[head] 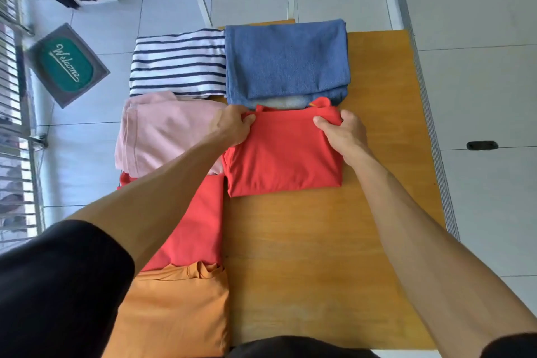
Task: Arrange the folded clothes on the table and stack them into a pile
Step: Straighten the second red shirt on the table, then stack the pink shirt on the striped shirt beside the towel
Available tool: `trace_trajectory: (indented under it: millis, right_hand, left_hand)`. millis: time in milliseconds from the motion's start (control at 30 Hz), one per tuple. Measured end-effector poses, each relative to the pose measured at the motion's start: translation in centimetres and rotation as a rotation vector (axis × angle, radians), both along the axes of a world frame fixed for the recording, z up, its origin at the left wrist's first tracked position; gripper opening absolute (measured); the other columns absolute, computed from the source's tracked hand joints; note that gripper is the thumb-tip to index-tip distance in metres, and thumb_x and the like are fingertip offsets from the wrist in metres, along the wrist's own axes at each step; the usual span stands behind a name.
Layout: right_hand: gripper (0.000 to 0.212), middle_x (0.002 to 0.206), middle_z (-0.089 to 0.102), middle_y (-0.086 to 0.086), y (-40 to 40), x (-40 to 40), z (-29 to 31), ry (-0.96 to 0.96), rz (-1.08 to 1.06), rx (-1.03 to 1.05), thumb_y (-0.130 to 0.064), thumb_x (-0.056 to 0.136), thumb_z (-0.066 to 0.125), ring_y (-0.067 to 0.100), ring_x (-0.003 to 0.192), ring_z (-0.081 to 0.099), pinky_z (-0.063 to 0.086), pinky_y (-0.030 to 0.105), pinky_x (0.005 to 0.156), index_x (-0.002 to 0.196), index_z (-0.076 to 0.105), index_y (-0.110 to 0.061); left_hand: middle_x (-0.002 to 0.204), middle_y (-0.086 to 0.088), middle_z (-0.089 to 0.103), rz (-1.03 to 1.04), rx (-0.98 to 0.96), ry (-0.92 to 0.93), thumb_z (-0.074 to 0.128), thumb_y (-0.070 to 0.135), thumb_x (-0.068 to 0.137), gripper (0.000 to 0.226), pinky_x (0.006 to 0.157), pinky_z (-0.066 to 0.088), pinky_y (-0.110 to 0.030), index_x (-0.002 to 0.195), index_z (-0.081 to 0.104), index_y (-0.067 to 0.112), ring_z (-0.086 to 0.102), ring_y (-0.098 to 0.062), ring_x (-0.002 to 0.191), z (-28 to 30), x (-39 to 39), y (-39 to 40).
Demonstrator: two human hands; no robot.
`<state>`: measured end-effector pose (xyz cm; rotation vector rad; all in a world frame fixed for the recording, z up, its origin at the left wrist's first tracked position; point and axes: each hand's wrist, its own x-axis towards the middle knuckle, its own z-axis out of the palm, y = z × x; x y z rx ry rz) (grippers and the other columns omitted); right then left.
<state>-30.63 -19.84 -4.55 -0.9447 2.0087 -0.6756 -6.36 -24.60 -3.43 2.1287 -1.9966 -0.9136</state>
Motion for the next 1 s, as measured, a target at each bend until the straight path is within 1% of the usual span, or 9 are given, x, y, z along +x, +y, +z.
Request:
trace_trajectory:
  millis: [167, 300, 433, 500, 567, 633, 767, 867, 1000]
  right_hand:
    - [0.043, 0.104, 0.072, 0.001, 0.4, 0.1, -0.1, -0.019, -0.032, 0.022, -0.050, 0.080, 0.075, 0.023, 0.096, 0.068, 0.055, 0.039, 0.088, 0.104, 0.067, -0.015]
    - [0.044, 0.109, 0.068, 0.004, 1.8, 0.9, 0.2, 0.039, -0.069, 0.011, -0.043, 0.086, 0.073, 0.025, 0.098, 0.063, 0.046, 0.031, 0.081, 0.115, 0.062, -0.012]
    - [0.040, 0.117, 0.070, 0.007, 3.6, 1.8, 1.3, 0.232, -0.177, 0.009, -0.031, 0.085, 0.071, 0.031, 0.111, 0.065, 0.049, 0.039, 0.093, 0.120, 0.063, -0.014]
    - [0.042, 0.126, 0.067, 0.009, 4.3, 2.6, 2.5, 0.311, -0.219, 0.003, -0.030, 0.085, 0.069, 0.032, 0.120, 0.061, 0.048, 0.042, 0.100, 0.124, 0.064, -0.017]
    - [0.039, 0.128, 0.066, 0.010, 5.1, 3.8, 3.7, 0.322, -0.250, -0.044, -0.028, 0.085, 0.068, 0.032, 0.121, 0.060, 0.047, 0.042, 0.101, 0.123, 0.066, -0.018]
    - [0.032, 0.125, 0.069, 0.008, 6.1, 5.7, 4.7, 0.260, -0.272, -0.133, -0.022, 0.086, 0.067, 0.028, 0.117, 0.064, 0.048, 0.038, 0.099, 0.118, 0.069, -0.016]
    - [0.022, 0.109, 0.074, 0.003, 8.3, 11.2, 6.3, 0.137, -0.204, -0.232, -0.017, 0.087, 0.066, 0.020, 0.101, 0.069, 0.053, 0.033, 0.094, 0.109, 0.072, -0.016]
    - [0.020, 0.101, 0.073, 0.000, 9.7, 15.6, 7.2, 0.091, -0.137, -0.255, -0.015, 0.088, 0.066, 0.016, 0.092, 0.068, 0.052, 0.027, 0.083, 0.108, 0.072, -0.015]
    - [0.020, 0.090, 0.067, -0.007, 11.3, 20.1, 8.5, 0.051, -0.075, -0.284, -0.013, 0.089, 0.065, 0.011, 0.086, 0.065, 0.046, 0.020, 0.076, 0.108, 0.071, -0.015]
  left_hand:
    - [0.114, -0.007, 0.071, 0.103, -0.089, 0.154, 0.050, 0.007, 0.089, 0.035, 0.087, 0.037, -0.017, 0.115, 0.070, 0.016, 0.061, -0.024, 0.109, 1.3, 0.5, 1.5]
    - [0.116, -0.004, 0.070, 0.201, -0.171, 0.250, 0.052, 0.002, 0.085, 0.035, 0.093, 0.040, -0.020, 0.114, 0.069, 0.011, 0.061, -0.020, 0.109, 2.7, 3.7, 4.0]
    - [0.111, 0.002, 0.069, 0.282, -0.141, 0.274, 0.046, 0.000, 0.081, 0.041, 0.094, 0.047, -0.025, 0.108, 0.070, 0.018, 0.062, -0.013, 0.106, 3.1, 8.7, 8.2]
    - [0.111, 0.001, 0.070, 0.323, -0.133, 0.338, 0.043, -0.001, 0.079, 0.043, 0.090, 0.051, -0.026, 0.102, 0.070, 0.022, 0.064, -0.014, 0.106, 3.3, 10.9, 10.6]
    - [0.109, 0.003, 0.070, 0.376, -0.114, 0.376, 0.042, -0.002, 0.081, 0.043, 0.075, 0.050, -0.013, 0.105, 0.070, 0.020, 0.066, -0.012, 0.098, 3.4, 12.6, 12.8]
    - [0.106, 0.008, 0.070, 0.419, -0.088, 0.394, 0.043, 0.001, 0.084, 0.041, 0.058, 0.046, -0.004, 0.108, 0.071, 0.019, 0.066, -0.007, 0.083, 3.5, 13.8, 14.9]
    - [0.107, 0.010, 0.072, 0.365, -0.098, 0.432, 0.046, 0.003, 0.086, 0.038, 0.061, 0.042, 0.000, 0.106, 0.072, 0.022, 0.064, -0.001, 0.085, 3.5, 16.2, 18.0]
    - [0.104, 0.008, 0.072, 0.352, -0.087, 0.424, 0.047, 0.005, 0.085, 0.038, 0.048, 0.039, -0.009, 0.105, 0.073, 0.025, 0.058, -0.003, 0.062, 3.9, 18.6, 19.2]
    - [0.101, 0.004, 0.073, 0.351, -0.099, 0.400, 0.049, 0.011, 0.088, 0.032, 0.052, 0.039, -0.018, 0.103, 0.074, 0.026, 0.053, -0.009, 0.060, 4.8, 22.2, 19.4]
